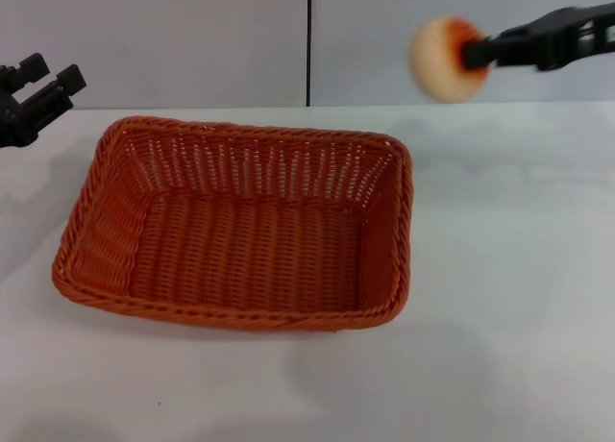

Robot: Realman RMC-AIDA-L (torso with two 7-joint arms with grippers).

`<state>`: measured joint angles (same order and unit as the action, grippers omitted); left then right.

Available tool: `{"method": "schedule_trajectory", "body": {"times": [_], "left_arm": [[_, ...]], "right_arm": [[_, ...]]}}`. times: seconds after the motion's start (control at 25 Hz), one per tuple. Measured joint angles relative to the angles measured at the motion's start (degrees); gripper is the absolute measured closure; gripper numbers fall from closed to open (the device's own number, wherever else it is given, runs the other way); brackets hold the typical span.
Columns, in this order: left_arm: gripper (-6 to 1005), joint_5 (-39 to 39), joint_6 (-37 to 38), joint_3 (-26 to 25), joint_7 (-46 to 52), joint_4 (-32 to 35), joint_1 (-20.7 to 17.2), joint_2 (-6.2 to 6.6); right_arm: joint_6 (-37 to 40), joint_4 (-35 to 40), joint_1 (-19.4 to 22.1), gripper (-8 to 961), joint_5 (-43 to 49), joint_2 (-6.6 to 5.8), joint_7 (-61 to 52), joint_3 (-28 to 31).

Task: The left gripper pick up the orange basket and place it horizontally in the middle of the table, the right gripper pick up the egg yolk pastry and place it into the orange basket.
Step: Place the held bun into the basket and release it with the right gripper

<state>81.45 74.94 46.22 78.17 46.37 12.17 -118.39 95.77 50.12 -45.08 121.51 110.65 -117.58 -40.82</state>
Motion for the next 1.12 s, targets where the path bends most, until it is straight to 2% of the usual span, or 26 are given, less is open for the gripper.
{"method": "schedule_trajectory", "body": {"times": [0.04,0.08,0.12,0.32,0.44,0.64,0.92,1.08,1.12], "left_arm": [[407,-0.1,0.1,0.0,-0.1,-0.1,0.2,0.00],[407,-0.1,0.1,0.0,-0.1,-0.1,0.2,0.00],[407,-0.2,0.1,0.0,-0.1,-0.1,0.3,0.00],[407,-0.2,0.2,0.1,-0.2,-0.4,0.8,0.00],[407,-0.3,0.4,0.1,-0.3,-0.7,0.9,-0.04],[407,-0.3,1.4,0.1,-3.2,-2.7,1.1,-0.04],[407,-0.3,1.4,0.1,-3.9,-3.8,0.5,0.01],[407,-0.3,1.4,0.1,-3.9,-3.8,0.4,0.01],[407,-0.3,1.4,0.1,-3.9,-3.9,0.3,0.00]], "right_arm": [[0.6,-0.3,-0.5,920,-1.0,1.15,0.7,-2.8],[0.6,-0.3,-0.5,920,-1.0,1.15,0.7,-2.8],[0.7,-0.3,-0.7,921,-1.2,1.72,1.0,-4.1],[0.7,-0.8,-2.3,909,-1.5,5.53,2.9,-11.5],[-1.9,-4.9,-4.3,899,-1.6,6.92,6.4,-14.6],[-4.9,-10.5,-6.8,884,-1.8,7.18,9.8,-15.0],[-8.8,-10.3,-5.5,862,-3.3,7.85,10.1,-14.6],[-8.9,-8.7,-4.2,716,-3.6,7.86,9.8,-14.3],[-8.7,-5.4,-2.5,680,-3.7,7.85,8.4,-14.2]]}}
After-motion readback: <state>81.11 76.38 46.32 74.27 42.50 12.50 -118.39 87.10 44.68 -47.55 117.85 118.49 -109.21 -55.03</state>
